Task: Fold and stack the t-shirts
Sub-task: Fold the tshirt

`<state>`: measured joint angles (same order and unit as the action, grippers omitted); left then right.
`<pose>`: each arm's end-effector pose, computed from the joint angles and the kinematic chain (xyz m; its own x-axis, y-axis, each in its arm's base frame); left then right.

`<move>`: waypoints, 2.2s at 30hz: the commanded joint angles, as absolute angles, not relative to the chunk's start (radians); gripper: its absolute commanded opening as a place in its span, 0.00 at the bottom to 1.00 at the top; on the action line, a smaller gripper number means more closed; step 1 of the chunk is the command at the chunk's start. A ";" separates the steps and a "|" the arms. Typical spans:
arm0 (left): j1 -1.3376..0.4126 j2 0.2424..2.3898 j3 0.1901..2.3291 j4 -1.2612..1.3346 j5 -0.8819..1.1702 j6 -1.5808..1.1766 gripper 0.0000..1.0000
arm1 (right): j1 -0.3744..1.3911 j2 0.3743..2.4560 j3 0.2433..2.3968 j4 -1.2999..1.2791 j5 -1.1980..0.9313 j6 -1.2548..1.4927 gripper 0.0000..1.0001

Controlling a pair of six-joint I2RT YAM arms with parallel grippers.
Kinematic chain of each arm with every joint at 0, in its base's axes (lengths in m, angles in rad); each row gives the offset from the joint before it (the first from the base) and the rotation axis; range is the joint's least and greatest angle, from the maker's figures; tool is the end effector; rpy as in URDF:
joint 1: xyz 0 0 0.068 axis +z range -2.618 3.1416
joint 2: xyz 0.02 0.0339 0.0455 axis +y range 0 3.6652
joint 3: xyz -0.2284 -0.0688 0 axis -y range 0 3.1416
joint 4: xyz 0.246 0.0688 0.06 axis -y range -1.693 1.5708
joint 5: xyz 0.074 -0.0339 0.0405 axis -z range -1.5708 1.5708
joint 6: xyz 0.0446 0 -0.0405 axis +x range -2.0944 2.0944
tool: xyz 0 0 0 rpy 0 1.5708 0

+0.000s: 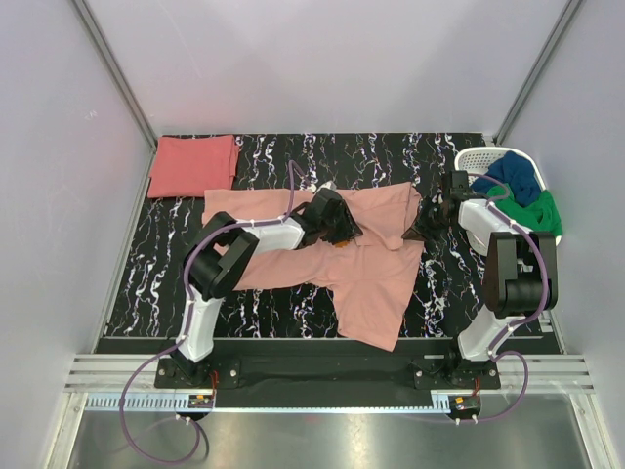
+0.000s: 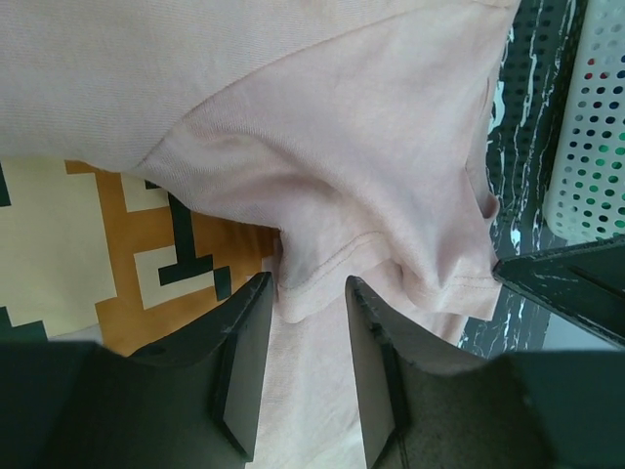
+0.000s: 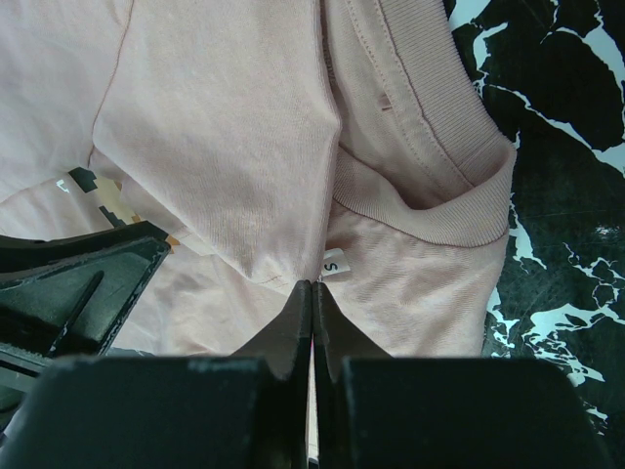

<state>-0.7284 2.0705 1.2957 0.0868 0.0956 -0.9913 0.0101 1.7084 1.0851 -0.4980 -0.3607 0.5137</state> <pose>0.3245 -0.2952 0.1096 -0.8600 -0.3490 -0.3723 -0.0035 0.7336 -0.6796 0.3362 0.0191 0.1406 -0.8644 0.4511 -0.2222 0.3008 0.8180 0.4904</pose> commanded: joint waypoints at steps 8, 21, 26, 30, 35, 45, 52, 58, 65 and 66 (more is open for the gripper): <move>-0.738 2.118 1.388 0.037 0.048 -1.000 0.38 | 0.006 1.683 1.109 -0.483 -0.385 0.523 0.00; -0.738 2.140 1.413 0.060 0.103 -1.005 0.10 | 0.006 1.695 1.112 -0.479 -0.382 0.526 0.00; -0.730 2.125 1.414 0.025 0.141 -1.041 0.00 | 0.005 1.698 1.135 -0.515 -0.373 0.523 0.00; -0.707 2.082 1.404 -0.023 0.192 -1.065 0.00 | 0.006 1.686 1.180 -0.589 -0.330 0.517 0.00; -0.684 2.046 1.423 -0.124 0.235 -1.032 0.00 | 0.005 1.661 1.189 -0.653 -0.302 0.509 0.00; -0.664 2.010 1.353 -0.135 0.285 -1.022 0.00 | 0.006 1.563 1.091 -0.643 -0.287 0.506 0.00; -0.657 1.971 1.361 -0.175 0.288 -1.008 0.00 | 0.006 1.519 1.124 -0.670 -0.284 0.509 0.00; -0.655 1.985 1.361 -0.230 0.290 -0.991 0.00 | 0.005 1.503 1.040 -0.615 -0.308 0.555 0.00; -0.649 2.031 1.390 -0.291 0.279 -0.962 0.00 | 0.006 1.529 0.939 -0.522 -0.318 0.615 0.00; -0.649 2.033 1.394 -0.305 0.270 -0.957 0.00 | 0.008 1.526 0.939 -0.525 -0.298 0.617 0.00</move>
